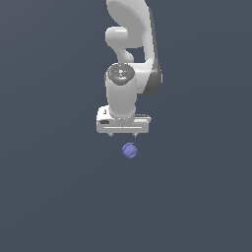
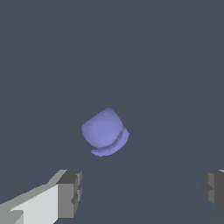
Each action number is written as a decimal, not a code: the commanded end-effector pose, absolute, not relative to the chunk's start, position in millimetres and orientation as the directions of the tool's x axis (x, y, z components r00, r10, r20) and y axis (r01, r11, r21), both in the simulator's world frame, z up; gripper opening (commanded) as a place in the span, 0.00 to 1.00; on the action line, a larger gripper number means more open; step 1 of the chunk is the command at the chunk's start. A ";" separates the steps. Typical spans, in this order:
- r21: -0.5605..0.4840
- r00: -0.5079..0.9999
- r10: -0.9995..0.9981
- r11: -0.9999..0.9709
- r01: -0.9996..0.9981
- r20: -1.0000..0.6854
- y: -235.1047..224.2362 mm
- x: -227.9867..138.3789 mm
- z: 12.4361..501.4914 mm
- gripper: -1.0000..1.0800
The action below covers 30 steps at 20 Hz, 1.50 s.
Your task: Pick up the object and move it to a goal position.
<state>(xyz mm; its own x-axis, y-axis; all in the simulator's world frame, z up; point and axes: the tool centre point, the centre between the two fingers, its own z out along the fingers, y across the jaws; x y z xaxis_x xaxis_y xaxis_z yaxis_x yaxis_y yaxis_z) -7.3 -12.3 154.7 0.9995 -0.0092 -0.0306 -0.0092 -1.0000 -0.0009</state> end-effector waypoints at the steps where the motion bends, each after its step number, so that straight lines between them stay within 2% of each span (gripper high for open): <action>1: -0.001 0.999 -0.009 -1.000 -0.009 -0.031 -12.3 -7.3 154.7 0.96; 17: -0.019 0.998 -0.056 -0.998 -0.057 -0.026 -18.4 -3.1 156.7 0.96; 30: -0.009 0.983 0.182 -0.983 0.182 -0.016 -6.7 0.0 131.4 0.96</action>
<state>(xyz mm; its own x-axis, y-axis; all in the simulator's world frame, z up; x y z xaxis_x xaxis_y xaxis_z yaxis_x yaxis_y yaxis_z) -0.3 -8.8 135.8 0.9898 0.1414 -0.0175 0.1412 -0.9899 -0.0102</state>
